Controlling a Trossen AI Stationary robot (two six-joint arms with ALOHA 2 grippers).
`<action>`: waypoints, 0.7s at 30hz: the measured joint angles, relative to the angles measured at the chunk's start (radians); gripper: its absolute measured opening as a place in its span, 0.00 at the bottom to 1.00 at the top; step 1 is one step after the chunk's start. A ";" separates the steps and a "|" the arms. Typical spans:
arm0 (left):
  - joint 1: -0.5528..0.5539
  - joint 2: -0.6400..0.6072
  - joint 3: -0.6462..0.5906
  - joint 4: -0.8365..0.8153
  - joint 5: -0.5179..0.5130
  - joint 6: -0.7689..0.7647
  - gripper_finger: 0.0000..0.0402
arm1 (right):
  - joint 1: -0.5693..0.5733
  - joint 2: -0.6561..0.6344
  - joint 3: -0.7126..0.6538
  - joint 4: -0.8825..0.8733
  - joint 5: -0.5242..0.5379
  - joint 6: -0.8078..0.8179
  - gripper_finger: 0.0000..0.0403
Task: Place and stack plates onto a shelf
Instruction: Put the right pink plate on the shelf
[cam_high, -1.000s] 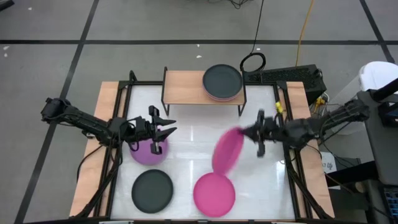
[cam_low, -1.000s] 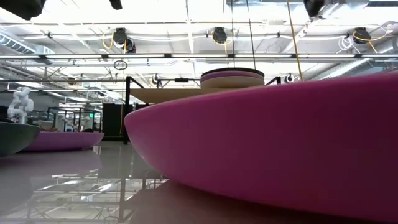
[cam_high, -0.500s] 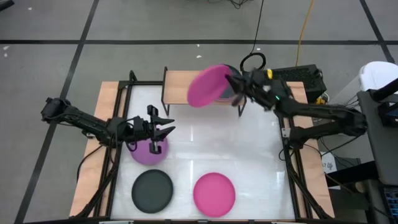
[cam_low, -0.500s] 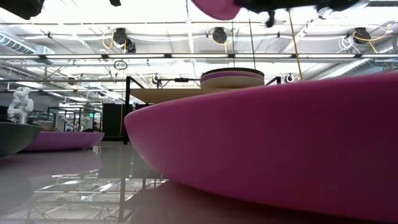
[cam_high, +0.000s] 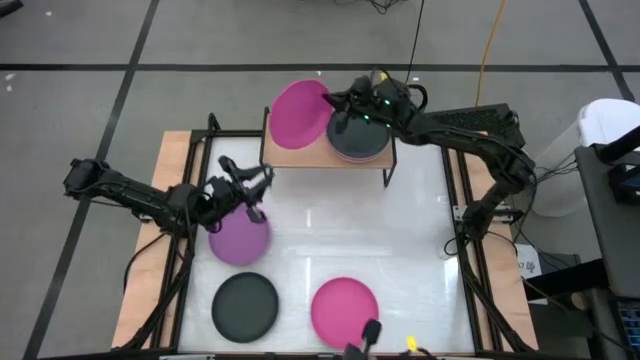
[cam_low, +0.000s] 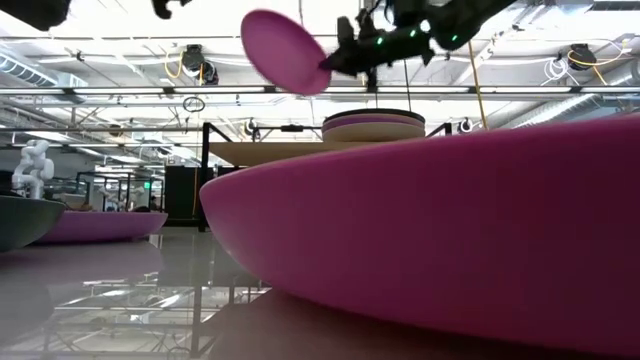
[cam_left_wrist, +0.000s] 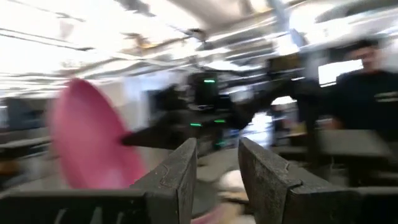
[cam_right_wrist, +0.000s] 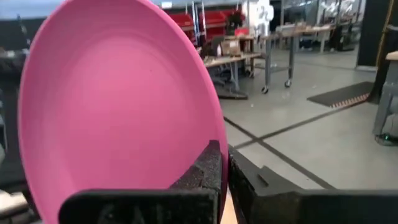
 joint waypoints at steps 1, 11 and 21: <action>0.000 -0.008 0.000 -0.001 -0.054 0.026 0.31 | -0.008 0.022 0.006 0.003 -0.016 -0.008 0.00; 0.017 -0.028 0.000 -0.017 -0.117 0.187 0.31 | -0.041 0.137 0.012 0.044 -0.068 -0.110 0.00; 0.084 -0.028 0.000 -0.014 -0.054 0.116 0.31 | -0.035 0.155 0.012 -0.011 -0.069 -0.199 0.00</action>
